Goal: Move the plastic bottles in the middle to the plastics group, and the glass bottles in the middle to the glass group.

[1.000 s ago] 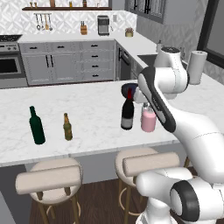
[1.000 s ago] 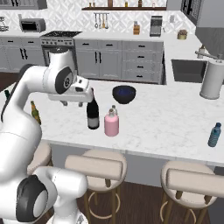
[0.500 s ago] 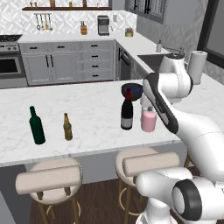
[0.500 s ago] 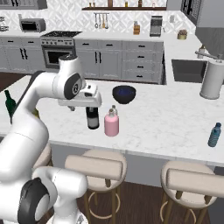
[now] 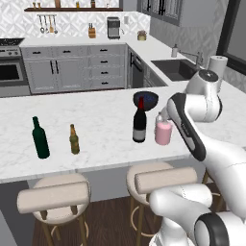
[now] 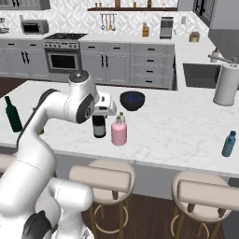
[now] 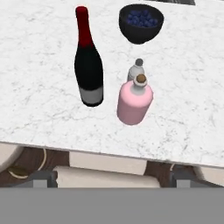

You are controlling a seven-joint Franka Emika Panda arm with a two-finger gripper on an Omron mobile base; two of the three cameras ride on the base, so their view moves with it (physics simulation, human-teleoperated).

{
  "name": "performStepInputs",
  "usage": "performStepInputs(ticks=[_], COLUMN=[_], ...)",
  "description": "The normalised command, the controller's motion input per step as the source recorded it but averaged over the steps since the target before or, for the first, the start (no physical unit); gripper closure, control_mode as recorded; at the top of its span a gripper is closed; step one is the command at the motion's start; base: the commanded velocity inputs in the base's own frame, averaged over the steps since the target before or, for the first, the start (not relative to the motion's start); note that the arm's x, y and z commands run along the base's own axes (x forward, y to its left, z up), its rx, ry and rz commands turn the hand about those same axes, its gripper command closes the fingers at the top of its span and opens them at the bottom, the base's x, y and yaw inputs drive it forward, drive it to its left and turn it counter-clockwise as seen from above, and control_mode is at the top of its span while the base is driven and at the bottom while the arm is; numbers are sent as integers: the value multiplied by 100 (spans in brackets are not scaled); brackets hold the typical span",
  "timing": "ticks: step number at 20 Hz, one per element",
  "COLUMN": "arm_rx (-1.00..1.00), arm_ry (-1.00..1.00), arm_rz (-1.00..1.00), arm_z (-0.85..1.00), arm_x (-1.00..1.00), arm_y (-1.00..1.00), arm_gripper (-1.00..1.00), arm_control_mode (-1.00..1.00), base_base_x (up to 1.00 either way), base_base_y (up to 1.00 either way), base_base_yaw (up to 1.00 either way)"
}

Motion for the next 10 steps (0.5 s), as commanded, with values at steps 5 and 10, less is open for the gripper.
performStepInputs(ticks=[5,10], arm_rx=[-1,-2], arm_ry=[-6,15], arm_rz=[12,8], arm_z=[-10,0], arm_x=[39,33], arm_y=[-5,-4], arm_gripper=[-100,-100], arm_control_mode=[-100,-100], base_base_x=[0,0], base_base_y=[0,0], base_base_yaw=[0,0])
